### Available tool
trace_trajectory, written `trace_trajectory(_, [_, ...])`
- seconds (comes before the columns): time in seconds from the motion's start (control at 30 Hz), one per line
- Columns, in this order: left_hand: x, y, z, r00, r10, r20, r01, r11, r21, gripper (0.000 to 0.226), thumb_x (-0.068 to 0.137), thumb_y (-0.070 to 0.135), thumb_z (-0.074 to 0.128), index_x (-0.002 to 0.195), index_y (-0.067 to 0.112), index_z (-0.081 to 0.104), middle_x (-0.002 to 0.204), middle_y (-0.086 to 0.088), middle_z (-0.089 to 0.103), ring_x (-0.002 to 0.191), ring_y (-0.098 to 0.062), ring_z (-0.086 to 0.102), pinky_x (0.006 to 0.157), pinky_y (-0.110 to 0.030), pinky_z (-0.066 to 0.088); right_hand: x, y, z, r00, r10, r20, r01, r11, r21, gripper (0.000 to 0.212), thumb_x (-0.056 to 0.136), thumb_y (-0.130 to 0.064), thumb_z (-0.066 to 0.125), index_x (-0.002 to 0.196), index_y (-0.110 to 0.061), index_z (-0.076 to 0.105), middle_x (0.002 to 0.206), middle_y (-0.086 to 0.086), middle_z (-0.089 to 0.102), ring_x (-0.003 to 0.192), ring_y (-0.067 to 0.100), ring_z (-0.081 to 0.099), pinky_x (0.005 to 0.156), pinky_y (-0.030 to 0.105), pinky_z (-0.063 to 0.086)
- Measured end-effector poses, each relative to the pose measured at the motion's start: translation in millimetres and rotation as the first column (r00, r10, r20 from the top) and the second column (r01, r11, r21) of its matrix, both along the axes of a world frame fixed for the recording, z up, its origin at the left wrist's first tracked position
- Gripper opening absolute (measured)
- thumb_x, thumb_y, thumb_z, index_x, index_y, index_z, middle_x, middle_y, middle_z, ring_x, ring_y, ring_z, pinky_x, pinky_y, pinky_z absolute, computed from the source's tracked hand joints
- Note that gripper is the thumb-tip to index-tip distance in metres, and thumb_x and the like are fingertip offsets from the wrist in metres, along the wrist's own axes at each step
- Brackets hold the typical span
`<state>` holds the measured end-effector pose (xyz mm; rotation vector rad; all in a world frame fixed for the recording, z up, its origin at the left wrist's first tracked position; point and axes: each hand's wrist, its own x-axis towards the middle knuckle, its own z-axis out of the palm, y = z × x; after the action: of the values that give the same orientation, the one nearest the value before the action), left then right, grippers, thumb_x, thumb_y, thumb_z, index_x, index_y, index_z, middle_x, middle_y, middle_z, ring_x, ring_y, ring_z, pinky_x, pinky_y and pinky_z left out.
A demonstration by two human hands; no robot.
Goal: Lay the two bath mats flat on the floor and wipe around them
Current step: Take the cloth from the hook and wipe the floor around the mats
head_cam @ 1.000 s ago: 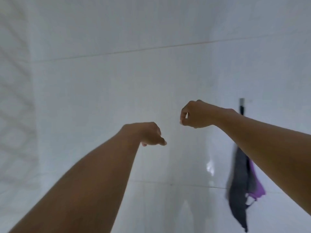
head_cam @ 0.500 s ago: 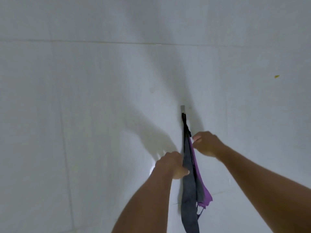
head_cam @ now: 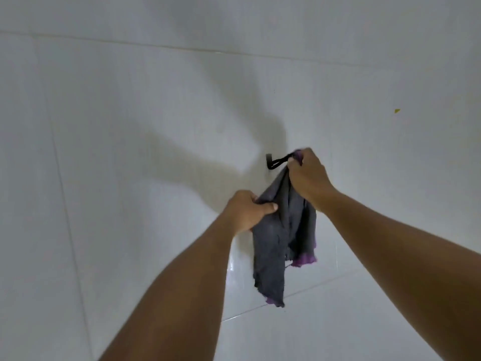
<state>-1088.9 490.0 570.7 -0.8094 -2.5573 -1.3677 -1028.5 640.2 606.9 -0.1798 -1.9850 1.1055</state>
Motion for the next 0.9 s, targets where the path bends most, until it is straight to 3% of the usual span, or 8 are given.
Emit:
trace_trajectory(0.13, [9, -38, 47, 0.982, -0.081, 0.173, 0.085, 0.996, -0.014, 0.057, 0.068, 0.051, 0.088, 0.105, 0.011, 0.074, 0.099, -0.007, 0.078, 0.093, -0.027, 0.074, 0.086, -0.047, 0.061, 24, -5, 56, 0.998, 0.044, -0.053, -0.037, 0.991, 0.126, 0.018, 0.100, -0.030, 0.050, 0.107, -0.015, 0.057, 0.105, 0.007, 0.060, 0.096, 0.025, 0.056, 0.079, 0.036, 0.045])
trace_trajectory(0.27, [24, -87, 62, 0.955, -0.115, 0.273, 0.121, 0.993, -0.004, 0.056, 0.075, 0.044, 0.085, 0.119, 0.013, 0.070, 0.116, -0.004, 0.075, 0.108, -0.024, 0.070, 0.094, -0.041, 0.057, 42, -15, 72, 0.963, 0.159, 0.218, -0.201, 0.962, 0.184, 0.020, 0.099, -0.032, 0.056, 0.112, -0.018, 0.062, 0.113, 0.007, 0.061, 0.105, 0.028, 0.060, 0.094, 0.044, 0.053])
trace_trajectory(0.33, [32, -110, 60, 0.934, -0.136, 0.330, 0.143, 0.990, 0.003, 0.055, 0.079, 0.040, 0.083, 0.125, 0.015, 0.066, 0.122, -0.002, 0.073, 0.113, -0.024, 0.068, 0.098, -0.043, 0.054, 43, -25, 65, 0.922, 0.203, 0.328, -0.266, 0.951, 0.159, 0.020, 0.100, -0.033, 0.057, 0.114, -0.020, 0.062, 0.115, 0.008, 0.061, 0.106, 0.031, 0.062, 0.094, 0.050, 0.056])
trace_trajectory(0.5, [49, -149, 40, 0.890, -0.175, 0.421, 0.178, 0.983, 0.031, 0.048, 0.087, 0.043, 0.071, 0.125, 0.016, 0.068, 0.120, -0.004, 0.074, 0.113, -0.028, 0.069, 0.102, -0.046, 0.052, 25, -67, 37, 0.822, 0.330, 0.464, -0.420, 0.902, 0.103, 0.018, 0.099, -0.031, 0.060, 0.113, -0.021, 0.064, 0.114, 0.009, 0.064, 0.101, 0.032, 0.067, 0.083, 0.051, 0.061])
trace_trajectory(0.63, [53, -178, 19, 0.854, -0.040, 0.519, 0.043, 0.999, 0.007, 0.032, 0.093, 0.030, 0.066, 0.116, 0.009, 0.072, 0.111, -0.010, 0.077, 0.106, -0.029, 0.071, 0.096, -0.042, 0.055, 4, -106, 10, 0.737, 0.413, 0.535, -0.529, 0.845, 0.077, 0.019, 0.101, -0.030, 0.056, 0.112, -0.017, 0.064, 0.112, 0.010, 0.066, 0.101, 0.030, 0.067, 0.084, 0.048, 0.061])
trace_trajectory(0.8, [62, -223, 32, 0.827, 0.139, 0.545, -0.140, 0.989, -0.040, 0.045, 0.090, 0.030, 0.067, 0.128, 0.005, 0.065, 0.121, -0.014, 0.072, 0.116, -0.034, 0.067, 0.103, -0.043, 0.052, -24, -150, -28, 0.433, 0.559, 0.707, -0.739, 0.669, -0.077, 0.026, 0.103, -0.032, 0.052, 0.117, -0.013, 0.063, 0.113, 0.012, 0.066, 0.098, 0.031, 0.068, 0.089, 0.051, 0.058])
trace_trajectory(0.9, [74, -245, 51, 0.834, 0.270, 0.482, -0.314, 0.949, 0.012, 0.043, 0.094, 0.030, 0.062, 0.128, 0.003, 0.063, 0.121, -0.017, 0.072, 0.115, -0.034, 0.067, 0.097, -0.041, 0.055, -43, -176, -43, 0.306, 0.683, 0.663, -0.801, 0.561, -0.208, 0.033, 0.098, -0.034, 0.060, 0.120, -0.010, 0.066, 0.114, 0.016, 0.071, 0.102, 0.036, 0.071, 0.092, 0.056, 0.057])
